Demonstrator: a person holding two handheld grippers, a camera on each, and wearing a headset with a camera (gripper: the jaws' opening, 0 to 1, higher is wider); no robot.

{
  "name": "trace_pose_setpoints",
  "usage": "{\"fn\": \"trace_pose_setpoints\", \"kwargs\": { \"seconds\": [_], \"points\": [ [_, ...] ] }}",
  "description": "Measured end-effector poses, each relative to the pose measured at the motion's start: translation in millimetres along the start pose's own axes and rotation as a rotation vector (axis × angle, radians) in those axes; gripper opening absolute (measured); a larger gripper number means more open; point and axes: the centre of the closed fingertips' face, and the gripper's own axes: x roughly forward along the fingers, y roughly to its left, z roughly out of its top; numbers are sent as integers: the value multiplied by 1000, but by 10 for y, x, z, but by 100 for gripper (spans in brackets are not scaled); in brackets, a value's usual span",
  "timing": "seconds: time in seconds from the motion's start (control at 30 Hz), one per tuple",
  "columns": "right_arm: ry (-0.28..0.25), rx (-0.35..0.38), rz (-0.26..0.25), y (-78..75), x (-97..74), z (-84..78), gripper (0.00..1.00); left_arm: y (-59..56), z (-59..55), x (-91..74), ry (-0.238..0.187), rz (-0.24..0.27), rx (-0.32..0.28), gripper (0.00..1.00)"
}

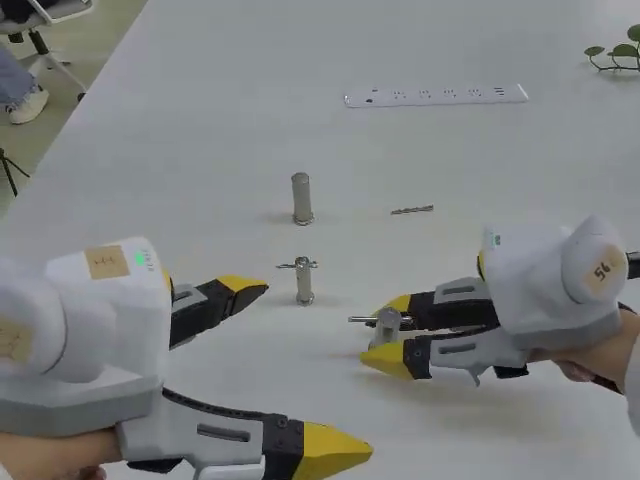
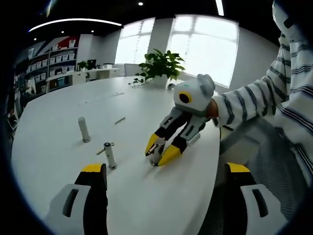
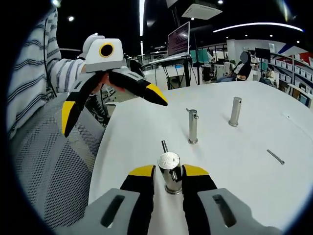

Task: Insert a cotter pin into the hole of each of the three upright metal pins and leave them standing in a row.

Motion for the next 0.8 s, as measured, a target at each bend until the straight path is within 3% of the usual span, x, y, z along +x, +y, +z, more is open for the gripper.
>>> {"fn": "trace_pose_setpoints", "kwargs": {
  "seconds": [0.13, 0.27, 0.47, 0.67, 0.8],
  "points": [
    [-2, -17, -3, -26, -4, 3, 11, -10, -99, 27, 23, 8, -22, 99],
    [6, -53, 4, -10, -7, -5, 11, -31, -128, 28, 25, 9, -35, 99],
    [23, -154, -2, 0, -12, 2, 9, 26, -190, 19, 39, 51, -73, 99],
    [26, -157, 9, 15, -19, 23, 8, 13, -226, 7, 40, 62, -89, 99],
    [4, -146, 10, -54, -38, 117, 9, -1, -257, 15, 52, 63, -91, 99]
  ]
}}
